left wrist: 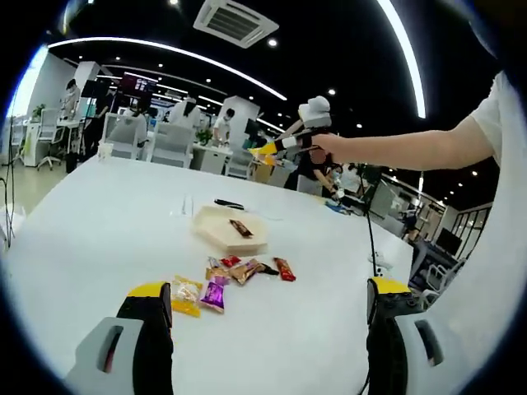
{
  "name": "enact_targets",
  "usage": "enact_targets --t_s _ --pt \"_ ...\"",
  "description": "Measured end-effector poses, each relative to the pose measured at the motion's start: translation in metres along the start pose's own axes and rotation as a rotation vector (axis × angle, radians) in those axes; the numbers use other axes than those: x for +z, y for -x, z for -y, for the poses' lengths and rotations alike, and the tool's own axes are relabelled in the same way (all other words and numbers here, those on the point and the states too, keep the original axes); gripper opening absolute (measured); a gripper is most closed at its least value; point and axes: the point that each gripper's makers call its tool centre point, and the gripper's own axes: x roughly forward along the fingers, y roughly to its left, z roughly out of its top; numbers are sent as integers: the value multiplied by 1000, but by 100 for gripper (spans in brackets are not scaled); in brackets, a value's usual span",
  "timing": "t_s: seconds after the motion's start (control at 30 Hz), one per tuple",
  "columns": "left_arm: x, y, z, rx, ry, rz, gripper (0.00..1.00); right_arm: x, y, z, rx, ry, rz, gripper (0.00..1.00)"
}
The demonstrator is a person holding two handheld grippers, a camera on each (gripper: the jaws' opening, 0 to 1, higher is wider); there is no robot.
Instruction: Place the target food into the container with the food tongs after gripping and lifting it, then release it inside without dropping or visibly crushing the food.
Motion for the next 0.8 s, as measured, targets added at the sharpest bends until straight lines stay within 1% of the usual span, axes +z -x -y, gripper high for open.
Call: enact_targets --t_s 0.03,0.07,0.13,0.17,0.23,0.3,0.4,0.6,0.7,0.8 --pt "1 0 0 0 0 1 99 0 -1 1 -2 -2 4 24" --pt "2 -1 -1 -1 -1 2 99 4 -1 4 -25 8 22 26" --pt "4 -2 -2 1 1 6 99 8 -2 3 -28 28 31 28" --pt "6 -2 -4 3 5 5 99 12 -2 2 -28 58 42 28" --pt "7 -2 -4 4 6 13 99 16 -2 -2 -7 41 47 28" --pt "8 -2 -5 3 8 17 99 20 -4 -1 4 24 52 28" --pt "5 -2 -6 3 7 12 99 17 -6 -2 10 13 46 28" --pt "-1 1 -8 4 22 12 99 14 -5 -3 10 21 34 28" --pt "-3 2 -9 5 29 15 99 9 -4 -4 6 0 26 29" --pt "-5 2 -10 5 33 16 99 2 -4 -6 1 0 13 28"
